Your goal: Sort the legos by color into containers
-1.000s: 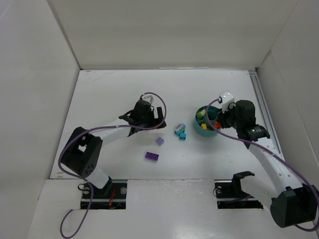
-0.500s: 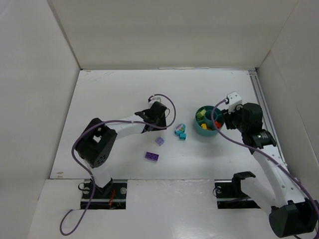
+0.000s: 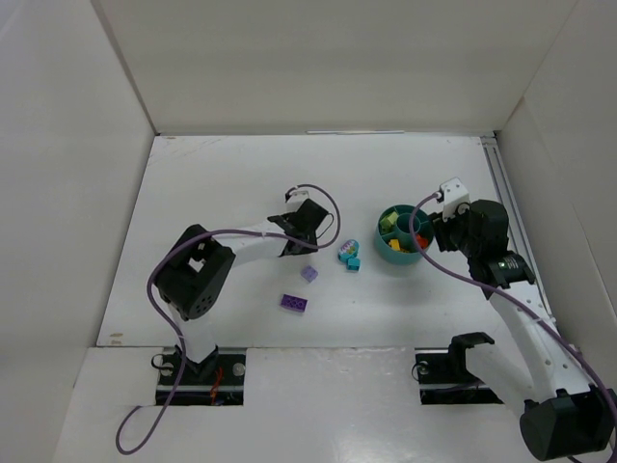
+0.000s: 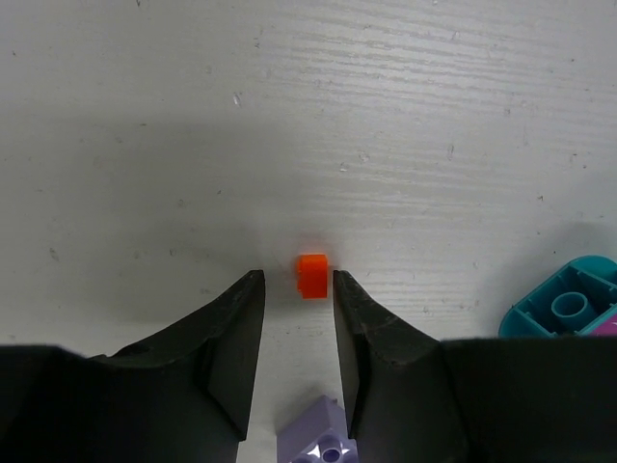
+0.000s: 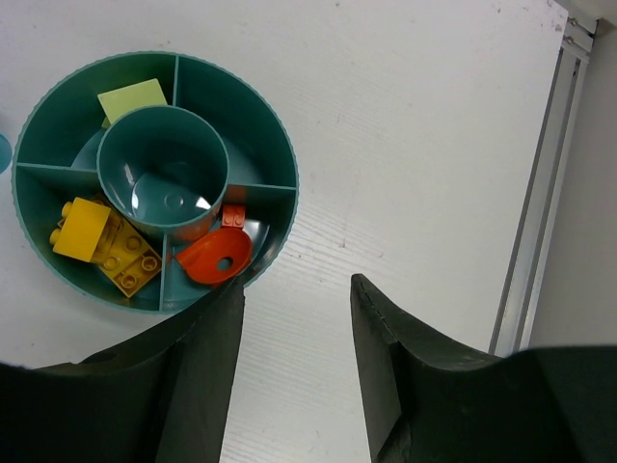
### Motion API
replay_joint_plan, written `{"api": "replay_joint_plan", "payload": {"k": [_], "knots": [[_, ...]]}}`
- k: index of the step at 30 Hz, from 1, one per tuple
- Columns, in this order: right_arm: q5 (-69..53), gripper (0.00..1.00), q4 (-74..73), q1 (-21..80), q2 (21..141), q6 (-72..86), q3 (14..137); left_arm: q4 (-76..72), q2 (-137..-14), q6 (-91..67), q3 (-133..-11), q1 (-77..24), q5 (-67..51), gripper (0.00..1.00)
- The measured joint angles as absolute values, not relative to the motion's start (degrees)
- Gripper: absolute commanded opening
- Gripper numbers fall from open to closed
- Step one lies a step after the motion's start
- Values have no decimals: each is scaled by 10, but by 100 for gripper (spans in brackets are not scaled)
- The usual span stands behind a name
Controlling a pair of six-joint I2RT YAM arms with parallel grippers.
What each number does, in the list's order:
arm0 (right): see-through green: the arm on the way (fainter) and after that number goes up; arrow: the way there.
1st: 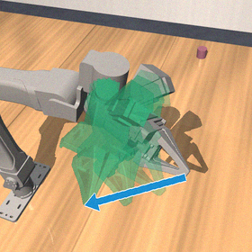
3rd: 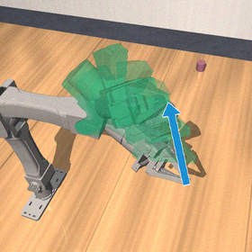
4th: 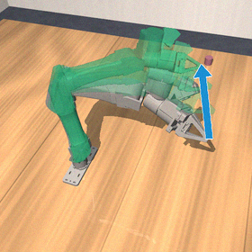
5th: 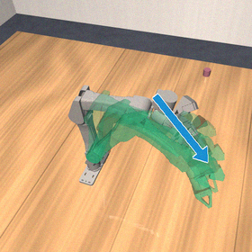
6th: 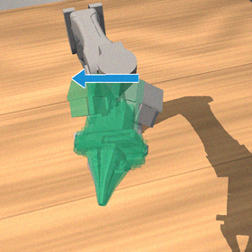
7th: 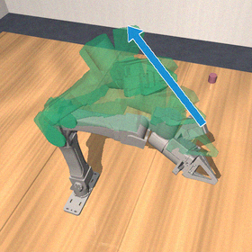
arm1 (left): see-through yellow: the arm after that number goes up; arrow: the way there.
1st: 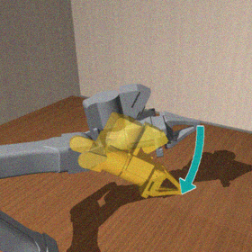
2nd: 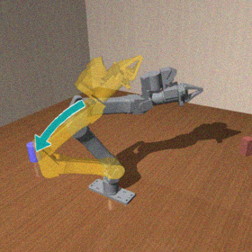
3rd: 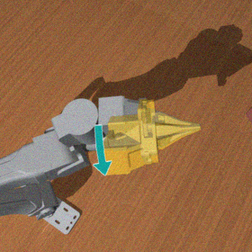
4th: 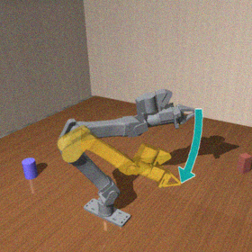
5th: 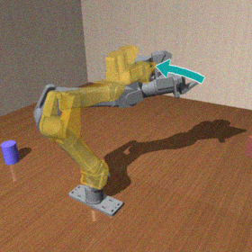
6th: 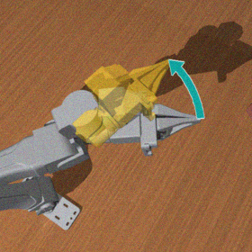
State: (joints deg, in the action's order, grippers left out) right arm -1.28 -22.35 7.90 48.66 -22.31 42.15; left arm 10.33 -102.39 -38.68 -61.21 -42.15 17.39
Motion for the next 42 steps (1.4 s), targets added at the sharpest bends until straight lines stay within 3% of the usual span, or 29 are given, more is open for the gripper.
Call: {"api": "replay_joint_plan", "payload": {"k": [10, 11, 14, 31, 42], "knots": [[-13, 54, -226, 79, 487, -223, 422, 110, -1042, -390, -632, -441, 195, 16], [-13, 54, -226, 79, 487, -223, 422, 111, -1042, -391, -632, -443, 197, 9], [-13, 54, -226, 79, 487, -223, 422, 114, -1043, -395, -633, -447, 202, 0], [-3, 54, -233, 79, 443, -216, 413, 136, -1025, -380, -657, -469, 210, 0], [116, 55, -262, 79, 326, -155, 415, 103, -983, -291, -751, -515, 185, 0]]}}
